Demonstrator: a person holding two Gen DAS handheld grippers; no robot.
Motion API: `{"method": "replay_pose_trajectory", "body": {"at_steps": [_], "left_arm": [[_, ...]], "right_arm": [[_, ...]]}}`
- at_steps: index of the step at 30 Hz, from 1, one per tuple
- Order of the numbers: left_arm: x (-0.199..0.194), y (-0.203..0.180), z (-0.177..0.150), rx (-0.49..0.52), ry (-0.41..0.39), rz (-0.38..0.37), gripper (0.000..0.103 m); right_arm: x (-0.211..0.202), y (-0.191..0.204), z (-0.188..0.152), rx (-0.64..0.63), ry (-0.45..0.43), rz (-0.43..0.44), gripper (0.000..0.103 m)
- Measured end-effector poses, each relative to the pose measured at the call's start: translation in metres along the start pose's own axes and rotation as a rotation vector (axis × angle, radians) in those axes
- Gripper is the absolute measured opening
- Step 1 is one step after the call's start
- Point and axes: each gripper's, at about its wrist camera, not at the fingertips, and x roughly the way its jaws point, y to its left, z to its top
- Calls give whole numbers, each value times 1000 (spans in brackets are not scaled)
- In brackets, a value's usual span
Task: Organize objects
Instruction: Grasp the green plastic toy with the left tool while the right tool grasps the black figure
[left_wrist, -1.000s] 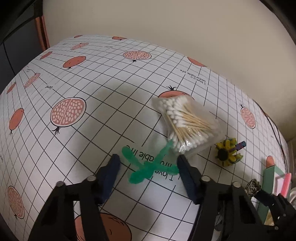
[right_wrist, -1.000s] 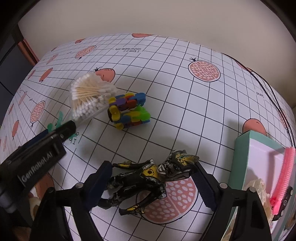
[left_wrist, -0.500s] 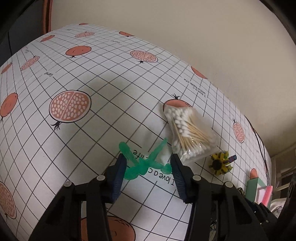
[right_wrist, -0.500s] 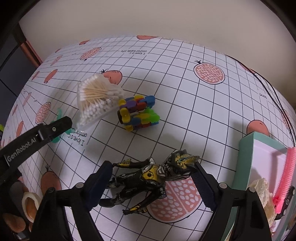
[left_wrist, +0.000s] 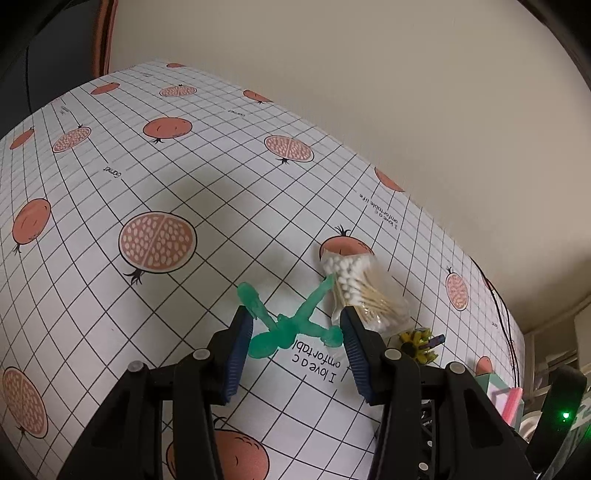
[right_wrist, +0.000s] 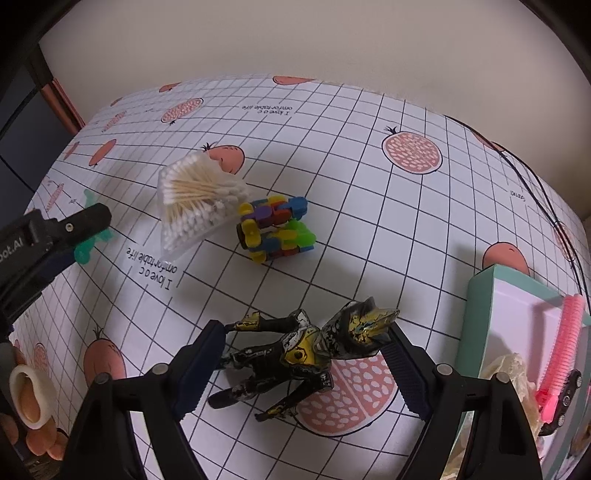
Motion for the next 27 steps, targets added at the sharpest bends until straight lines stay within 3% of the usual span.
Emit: {"method": "replay_pose_trajectory", "body": {"at_steps": [5,6,7,8,13,27], "left_arm": [[-1,3,1,-11,0,-2,51],[-1,3,1,-14,0,-3,51],[-1,3,1,-14,-1,-4,51],[-2,3,1,-14,-2,-4,51],[-3,1,1,-12,-2,-7,51],[-1,-1,0,-17,7,-14,51]], "right_arm": [[6,7,12,3,-16,2,86],[2,5,11,4,-21,2,71],[-4,5,8,10,-32,6,71],[-11,2,7,20,-38,12,54],[-9,1,10,16,-25,-1,45],[10,-9,7,108,17,33,45]]}}
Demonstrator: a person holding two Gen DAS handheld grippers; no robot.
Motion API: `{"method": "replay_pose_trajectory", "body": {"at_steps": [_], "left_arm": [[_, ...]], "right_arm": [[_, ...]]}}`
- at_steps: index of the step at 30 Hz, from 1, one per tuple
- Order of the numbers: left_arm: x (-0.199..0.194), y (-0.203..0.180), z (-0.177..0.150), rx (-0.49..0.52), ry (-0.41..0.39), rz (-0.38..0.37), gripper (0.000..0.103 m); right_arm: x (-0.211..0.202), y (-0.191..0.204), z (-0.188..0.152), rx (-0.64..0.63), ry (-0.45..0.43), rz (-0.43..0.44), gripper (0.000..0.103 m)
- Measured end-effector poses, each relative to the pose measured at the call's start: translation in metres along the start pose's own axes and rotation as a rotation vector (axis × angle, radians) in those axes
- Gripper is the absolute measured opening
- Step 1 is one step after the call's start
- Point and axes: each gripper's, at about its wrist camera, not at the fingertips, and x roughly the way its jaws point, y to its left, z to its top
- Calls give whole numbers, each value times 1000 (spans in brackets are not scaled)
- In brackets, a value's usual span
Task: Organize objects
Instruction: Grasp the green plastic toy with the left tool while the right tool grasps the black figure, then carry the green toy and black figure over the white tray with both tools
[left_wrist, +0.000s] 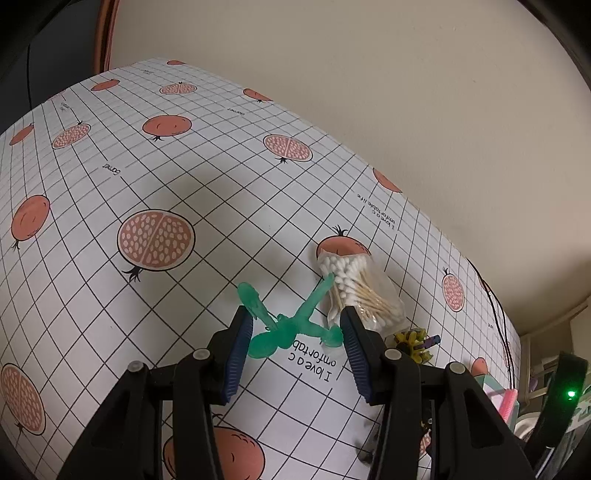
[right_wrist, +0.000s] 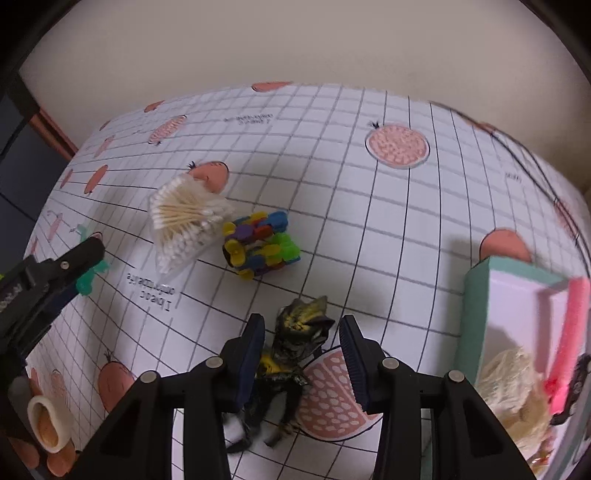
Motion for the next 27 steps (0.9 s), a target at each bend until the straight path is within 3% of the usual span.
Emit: {"method": "replay_pose_trajectory", "body": {"at_steps": [1,5,19,27], "left_arm": [[0,0,0,0,1,0,51],[1,0,0,-1,1,1,51],[0,-5,-3,-6,1,10,51],[-13,-36,-13,41,-4,-14,51]], "right_arm": [[3,-1,-2,7,6,-3,45],[3,-1,-2,3,-14,-19,30],[-24,-7,-1,1,-56,-7,28],[-62,-18,-5,29,-108,-5,28]]}}
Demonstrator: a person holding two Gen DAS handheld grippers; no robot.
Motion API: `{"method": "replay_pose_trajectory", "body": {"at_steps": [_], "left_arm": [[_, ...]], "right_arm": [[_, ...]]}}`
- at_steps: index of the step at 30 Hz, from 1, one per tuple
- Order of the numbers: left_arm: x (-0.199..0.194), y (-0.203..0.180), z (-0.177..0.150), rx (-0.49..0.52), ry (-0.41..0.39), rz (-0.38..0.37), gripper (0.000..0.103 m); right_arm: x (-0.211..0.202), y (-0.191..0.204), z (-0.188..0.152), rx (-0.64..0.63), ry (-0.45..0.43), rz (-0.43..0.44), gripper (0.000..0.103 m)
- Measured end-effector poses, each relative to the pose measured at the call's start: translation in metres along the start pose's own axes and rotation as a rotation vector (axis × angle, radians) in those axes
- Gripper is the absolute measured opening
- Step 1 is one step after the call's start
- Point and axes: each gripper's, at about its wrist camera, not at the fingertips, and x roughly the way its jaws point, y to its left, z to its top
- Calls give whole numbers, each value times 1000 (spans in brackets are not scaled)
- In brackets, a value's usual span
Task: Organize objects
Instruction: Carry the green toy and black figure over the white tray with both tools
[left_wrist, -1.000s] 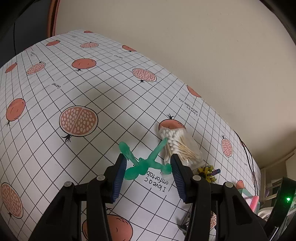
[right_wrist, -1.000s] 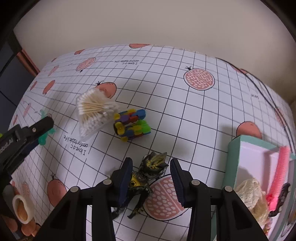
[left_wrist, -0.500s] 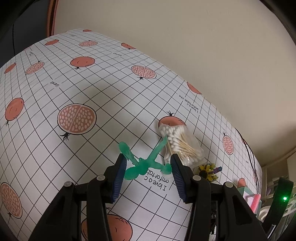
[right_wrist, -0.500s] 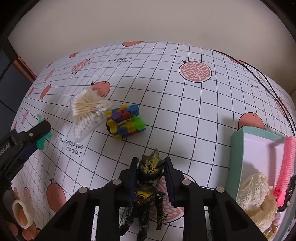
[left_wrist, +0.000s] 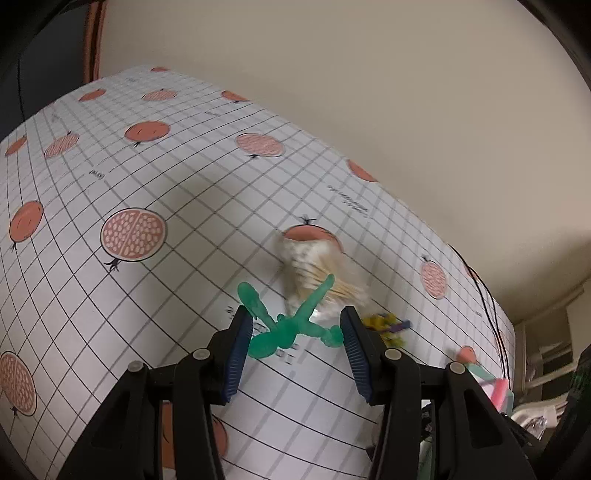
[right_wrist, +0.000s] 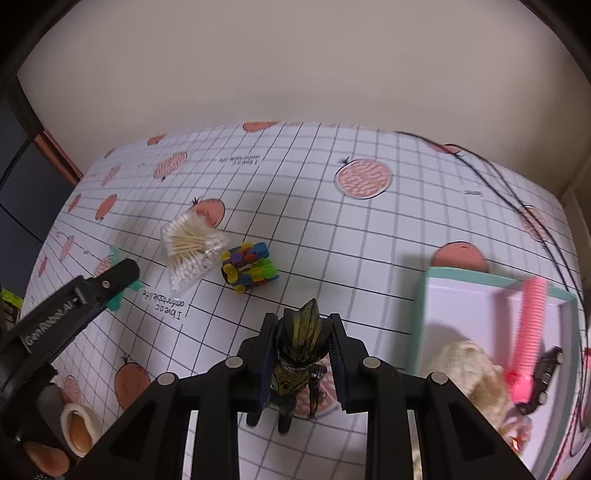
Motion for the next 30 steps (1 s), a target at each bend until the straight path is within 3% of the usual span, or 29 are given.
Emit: {"method": "replay_pose_trajectory", "body": {"at_steps": [11,19,30], "left_arm": [[-37,-47,-26,127,-20,21,51],[-78,-75,-50,213,-43,31,51],[-94,-94,-96,255,21,-41,51]], "right_arm": [[-70,-31,-21,33,-83,7,28],[-104,-57,-55,64,-125,29,28],[-130,-95,-97,107,-149,38,28]]}}
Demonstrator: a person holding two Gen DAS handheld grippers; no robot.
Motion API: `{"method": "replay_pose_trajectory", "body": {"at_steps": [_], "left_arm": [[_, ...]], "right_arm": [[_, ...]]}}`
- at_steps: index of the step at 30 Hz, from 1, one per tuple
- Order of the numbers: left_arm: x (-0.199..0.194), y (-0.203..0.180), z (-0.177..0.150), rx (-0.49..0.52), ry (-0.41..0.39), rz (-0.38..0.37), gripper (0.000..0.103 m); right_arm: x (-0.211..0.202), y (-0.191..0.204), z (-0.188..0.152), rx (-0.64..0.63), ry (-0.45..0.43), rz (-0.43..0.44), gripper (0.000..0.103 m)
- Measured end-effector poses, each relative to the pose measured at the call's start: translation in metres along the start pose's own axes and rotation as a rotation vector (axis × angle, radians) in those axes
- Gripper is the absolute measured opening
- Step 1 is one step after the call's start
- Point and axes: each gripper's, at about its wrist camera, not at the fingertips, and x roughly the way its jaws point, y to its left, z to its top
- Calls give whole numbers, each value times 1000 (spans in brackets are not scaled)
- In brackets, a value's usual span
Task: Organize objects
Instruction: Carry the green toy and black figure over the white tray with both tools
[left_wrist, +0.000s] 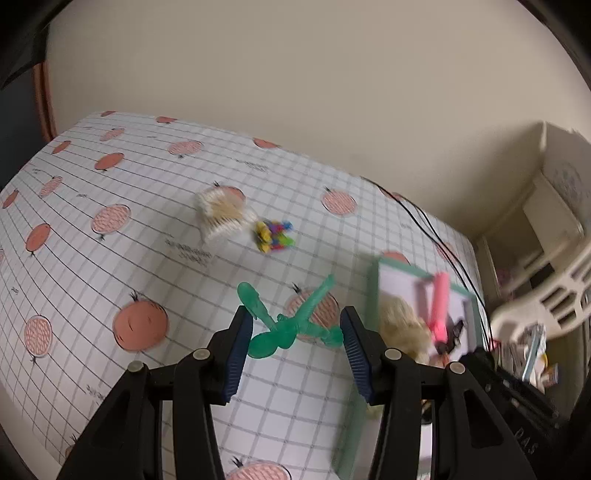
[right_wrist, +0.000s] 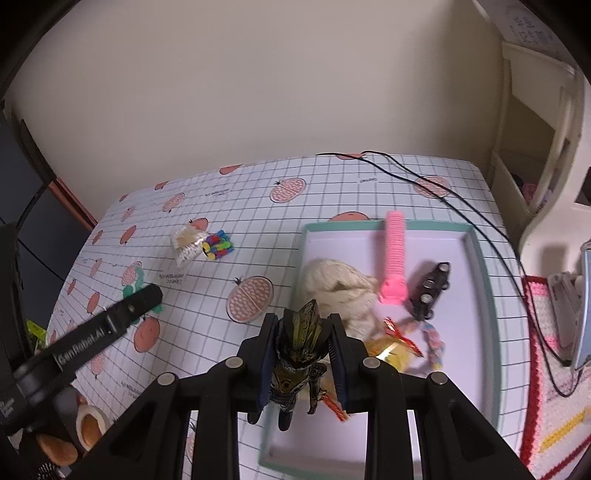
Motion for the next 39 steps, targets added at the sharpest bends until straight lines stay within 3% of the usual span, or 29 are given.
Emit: {"method": "replay_pose_trajectory", "body": {"at_steps": [4,11,19,28,39], "left_arm": [[-8,-24,-13,69,-7,4,51],[-18,-59,-33,123,8,-52,51],[-11,-96,-55,230,31,-21,51],[15,-114,-76,262,129,-32,51],[36,-117,-91,257,227,-40,51]], "right_arm": [[-12,-10,-4,-27,-9,-16,28],[-19,-33,-11,-23,21,-9,28],[-14,-60,-19,-15,79,-29,28],[9,-84,-29,-1,180,-52,29],[27,-85,-36,-22,227,-91,29]]}}
